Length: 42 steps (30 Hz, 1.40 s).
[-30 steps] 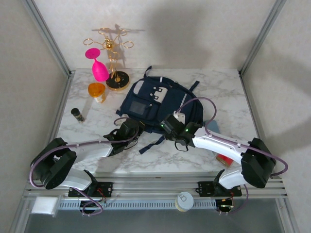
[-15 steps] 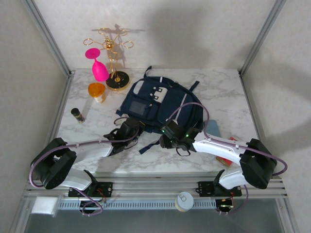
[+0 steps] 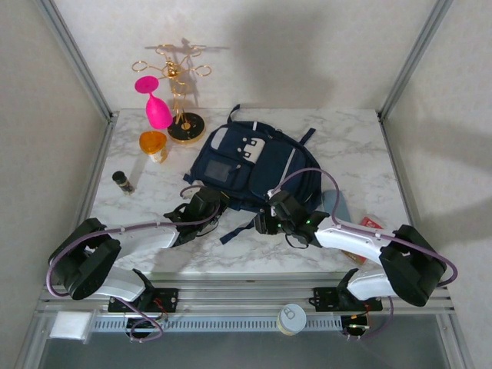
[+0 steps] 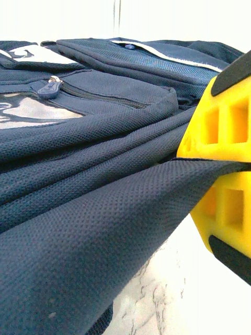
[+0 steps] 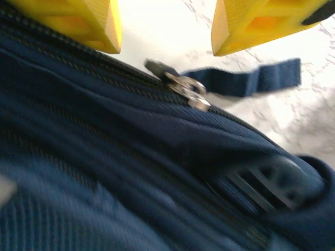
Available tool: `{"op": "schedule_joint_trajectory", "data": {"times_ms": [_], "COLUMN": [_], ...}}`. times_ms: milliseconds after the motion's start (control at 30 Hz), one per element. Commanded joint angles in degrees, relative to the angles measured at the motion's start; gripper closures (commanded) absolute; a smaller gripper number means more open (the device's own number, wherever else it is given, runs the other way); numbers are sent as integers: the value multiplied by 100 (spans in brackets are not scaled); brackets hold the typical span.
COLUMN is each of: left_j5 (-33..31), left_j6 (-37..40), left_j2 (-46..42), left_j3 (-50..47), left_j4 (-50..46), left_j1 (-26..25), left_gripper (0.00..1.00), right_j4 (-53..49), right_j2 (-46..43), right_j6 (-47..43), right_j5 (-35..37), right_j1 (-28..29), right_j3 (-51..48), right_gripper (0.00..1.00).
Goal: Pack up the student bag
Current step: Zip the student bag at the center of the table.
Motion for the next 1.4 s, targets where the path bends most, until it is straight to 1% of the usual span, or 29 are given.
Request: {"op": "schedule_joint_trajectory", "data": {"times_ms": [0, 167, 300, 433, 500, 633, 800, 933, 1000, 1067, 1167, 1267, 1367], "left_j5": [-130, -130, -104, -100, -113, -95, -53, -40, -59, -103, -148, -174, -179], "left_j6": [-12, 2, 16, 26, 22, 14, 13, 22, 44, 31, 48, 110, 50], "left_j2": [-188, -201, -157, -143, -147, -135, -100, -81, -75, -94, -131, -154, -170], "left_j3": [219, 227, 245, 255, 254, 280, 339, 394, 413, 405, 394, 421, 354], "left_j4": [86, 97, 113, 107, 98, 104, 54, 32, 4, -51, -54, -136, -54], "left_j1": [-41, -49, -45, -45, -36, -36, -36, -45, -39, -36, -27, -10, -1], "left_gripper": [100, 100, 100, 100, 100, 100, 100, 100, 100, 100, 100, 100, 100], "right_j4": [726, 987, 1501, 1470, 1654, 2237, 2636, 2701, 2713, 2646, 2751, 2973, 3050], "right_j2": [75, 387, 354, 387, 315, 319, 662, 882, 951, 890, 584, 280, 402], "right_j6": [-312, -473, -673, -784, -821, -749, -727, -755, -861, -914, -982, -955, -921], "right_j5": [-148, -231, -506, -201, -175, -211, -216, -176, -242, -373, -638, -496, -369], "right_j1": [-62, -126, -132, -143, -148, -186, -204, -257, -267, -257, -218, -187, -190], "right_j3": [-30, 73, -172, -330, -554, -927, -805, -509, -374, -314, -520, -875, -887], "right_gripper": [50, 49, 48, 47, 44, 42, 41, 39, 40, 44, 49, 51, 53]}}
